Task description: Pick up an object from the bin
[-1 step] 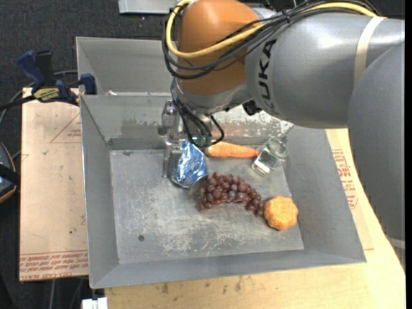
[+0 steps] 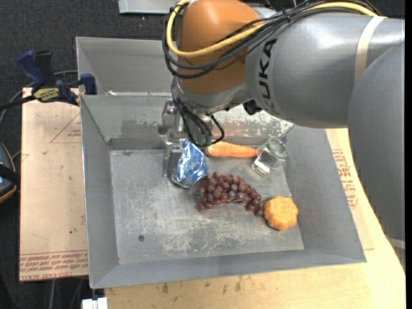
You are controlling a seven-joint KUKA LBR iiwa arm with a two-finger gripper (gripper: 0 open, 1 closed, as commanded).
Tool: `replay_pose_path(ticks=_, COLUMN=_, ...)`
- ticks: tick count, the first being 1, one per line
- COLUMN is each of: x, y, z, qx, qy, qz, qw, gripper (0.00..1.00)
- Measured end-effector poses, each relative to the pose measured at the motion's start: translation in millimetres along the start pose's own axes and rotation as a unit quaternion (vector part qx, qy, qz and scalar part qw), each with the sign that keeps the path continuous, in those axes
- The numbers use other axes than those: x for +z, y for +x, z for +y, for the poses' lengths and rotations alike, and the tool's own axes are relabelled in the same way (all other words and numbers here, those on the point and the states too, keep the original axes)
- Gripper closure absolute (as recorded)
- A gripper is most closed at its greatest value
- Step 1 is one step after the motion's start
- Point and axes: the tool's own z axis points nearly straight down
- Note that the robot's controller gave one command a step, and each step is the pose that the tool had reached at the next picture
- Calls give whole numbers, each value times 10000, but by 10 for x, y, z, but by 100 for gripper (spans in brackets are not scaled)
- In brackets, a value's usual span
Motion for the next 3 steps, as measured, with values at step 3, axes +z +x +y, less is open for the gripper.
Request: replay_pose_path(ticks=3, x=1482, y=-166, z=-818, qx=-480, qy=7, qz=64, qw=9988, gripper=0)
